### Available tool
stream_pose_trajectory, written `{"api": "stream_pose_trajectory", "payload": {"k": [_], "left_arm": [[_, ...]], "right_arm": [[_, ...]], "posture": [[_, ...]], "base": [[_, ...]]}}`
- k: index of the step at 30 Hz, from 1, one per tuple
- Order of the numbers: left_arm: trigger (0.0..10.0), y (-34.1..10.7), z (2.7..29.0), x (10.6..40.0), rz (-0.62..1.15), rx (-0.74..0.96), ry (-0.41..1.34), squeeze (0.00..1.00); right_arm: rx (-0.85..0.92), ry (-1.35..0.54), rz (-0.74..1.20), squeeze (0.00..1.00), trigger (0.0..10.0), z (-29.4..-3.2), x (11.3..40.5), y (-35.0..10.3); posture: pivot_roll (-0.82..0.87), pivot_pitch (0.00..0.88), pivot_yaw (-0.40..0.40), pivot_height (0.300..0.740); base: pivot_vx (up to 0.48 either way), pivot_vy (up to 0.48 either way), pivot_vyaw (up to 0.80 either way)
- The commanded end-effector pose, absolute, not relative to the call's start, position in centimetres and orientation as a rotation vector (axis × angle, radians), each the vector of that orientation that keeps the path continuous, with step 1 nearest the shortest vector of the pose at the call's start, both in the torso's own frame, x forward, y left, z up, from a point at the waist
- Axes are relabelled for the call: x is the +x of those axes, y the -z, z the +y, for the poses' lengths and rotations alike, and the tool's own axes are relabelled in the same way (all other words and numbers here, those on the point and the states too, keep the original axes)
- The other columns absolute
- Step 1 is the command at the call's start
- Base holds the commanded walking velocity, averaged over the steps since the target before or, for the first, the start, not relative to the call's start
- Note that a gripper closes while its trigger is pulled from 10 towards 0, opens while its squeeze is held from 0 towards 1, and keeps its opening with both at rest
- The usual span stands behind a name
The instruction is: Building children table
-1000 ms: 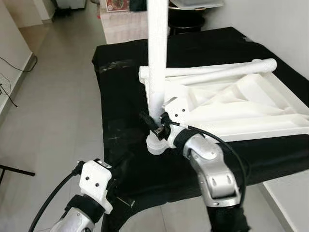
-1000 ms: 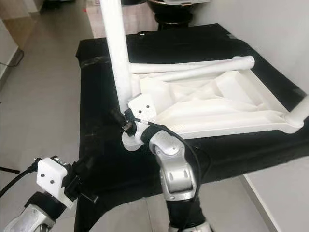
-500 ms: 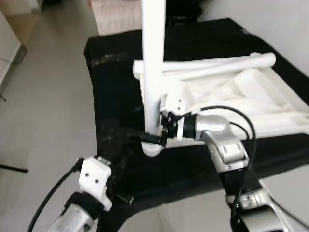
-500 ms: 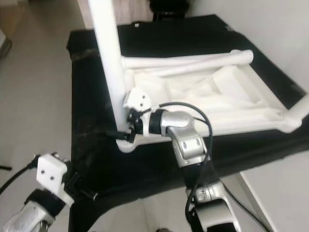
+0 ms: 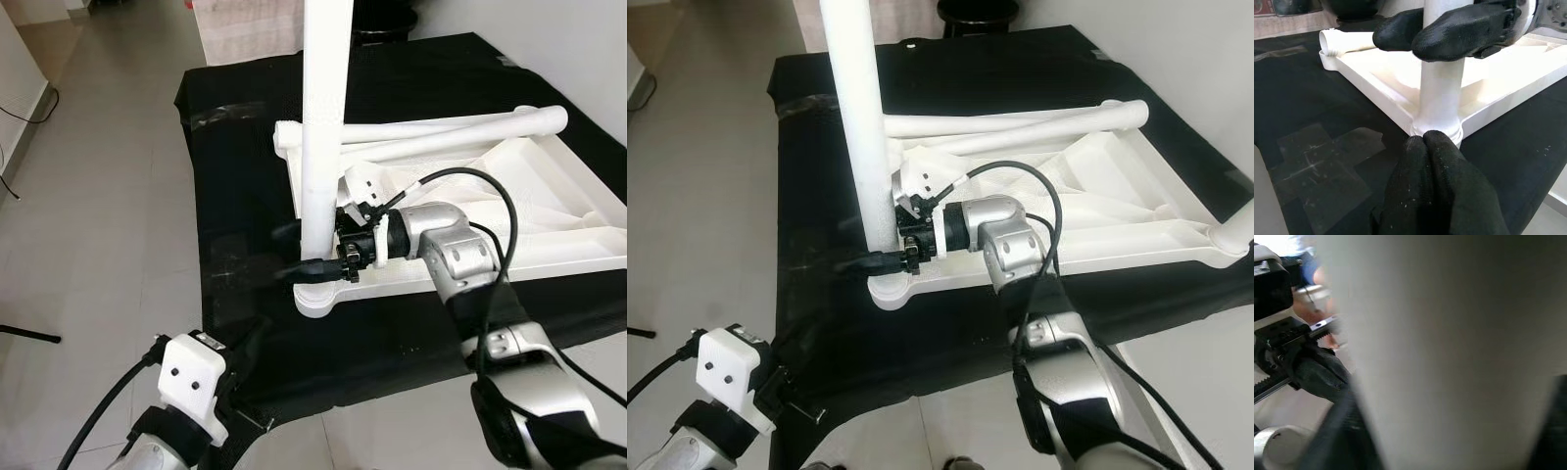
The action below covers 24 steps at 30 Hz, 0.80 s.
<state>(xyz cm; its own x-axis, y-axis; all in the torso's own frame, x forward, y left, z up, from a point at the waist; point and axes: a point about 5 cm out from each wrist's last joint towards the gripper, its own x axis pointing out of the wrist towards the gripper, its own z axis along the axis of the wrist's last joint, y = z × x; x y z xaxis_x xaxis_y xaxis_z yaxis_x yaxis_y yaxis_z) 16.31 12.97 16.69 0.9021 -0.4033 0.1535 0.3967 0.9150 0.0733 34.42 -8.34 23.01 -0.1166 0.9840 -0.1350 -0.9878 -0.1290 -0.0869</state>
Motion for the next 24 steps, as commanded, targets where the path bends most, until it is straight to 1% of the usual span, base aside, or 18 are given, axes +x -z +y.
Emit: {"api": "stream_pose_trajectory", "payload": {"k": [1,5,7,11,17,18,19,20,21,22,23,24], "left_arm": [[10.0,-16.6,12.9,15.9,-0.151,0.042,0.421,0.0],[10.0,-16.6,12.8,15.9,-0.146,0.041,0.423,0.0],[10.0,-16.6,12.8,16.0,-0.145,0.04,0.425,0.0],[10.0,-16.5,12.8,16.1,-0.148,0.038,0.423,0.0],[10.0,-16.5,12.8,16.2,-0.149,0.038,0.422,0.0],[10.0,-16.5,12.8,16.2,-0.15,0.038,0.422,0.0],[10.0,-16.5,12.8,16.2,-0.15,0.038,0.422,0.0],[10.0,-16.4,12.8,16.3,-0.151,0.038,0.422,0.0],[10.0,-16.3,13.0,16.8,-0.156,0.044,0.42,0.0],[10.0,-16.3,13.0,16.8,-0.156,0.044,0.42,0.0],[10.0,-16.2,13.1,17.2,-0.159,0.047,0.419,0.0],[10.0,-16.1,13.2,17.6,-0.161,0.048,0.418,0.0]], "right_arm": [[-0.177,-1.76,0.03,0.0,0.0,-7.9,34.2,-22.6],[-0.173,-1.766,0.006,0.0,0.0,-8.1,34.2,-22.8],[-0.187,-1.726,-0.028,0.0,0.0,-8.5,34.0,-22.8],[-0.159,-1.535,-0.092,0.0,0.0,-9.3,33.6,-23.0],[-0.153,-1.461,-0.085,0.0,0.0,-9.4,33.6,-22.7],[-0.148,-1.394,-0.092,0.0,0.0,-9.3,33.6,-22.5],[-0.148,-1.394,-0.092,0.0,0.0,-9.3,33.6,-22.5],[-0.127,-1.295,-0.089,0.0,0.0,-9.1,33.6,-22.1],[-0.149,-1.026,-0.042,0.0,0.0,-7.4,32.1,-19.2],[-0.149,-1.026,-0.042,0.0,0.0,-7.4,32.1,-19.2],[-0.161,-0.81,-0.026,0.0,0.0,-6.7,30.7,-17.7],[-0.185,-0.679,-0.04,0.0,0.0,-6.6,30.0,-17.4]], "posture": [[0.13,0.226,-0.016,0.74],[0.12,0.224,-0.019,0.74],[0.11,0.221,-0.02,0.74],[0.09,0.209,-0.032,0.74],[0.09,0.206,-0.036,0.74],[0.09,0.202,-0.039,0.74],[0.09,0.202,-0.039,0.74],[0.08,0.196,-0.041,0.74],[0.05,0.141,-0.027,0.74],[0.05,0.141,-0.027,0.74],[0.05,0.141,-0.027,0.74],[0.05,0.126,-0.032,0.74]], "base": [[0.0,0.0,0.0],[0.0,0.0,0.0],[0.0,0.0,0.0],[0.0,0.0,0.0],[0.0,0.0,0.0],[0.0,0.0,0.0],[0.0,0.0,0.0],[0.0,0.0,0.0],[0.0,0.0,0.0],[0.0,0.0,0.0],[0.0,0.0,0.0],[0.0,0.0,0.0]]}}
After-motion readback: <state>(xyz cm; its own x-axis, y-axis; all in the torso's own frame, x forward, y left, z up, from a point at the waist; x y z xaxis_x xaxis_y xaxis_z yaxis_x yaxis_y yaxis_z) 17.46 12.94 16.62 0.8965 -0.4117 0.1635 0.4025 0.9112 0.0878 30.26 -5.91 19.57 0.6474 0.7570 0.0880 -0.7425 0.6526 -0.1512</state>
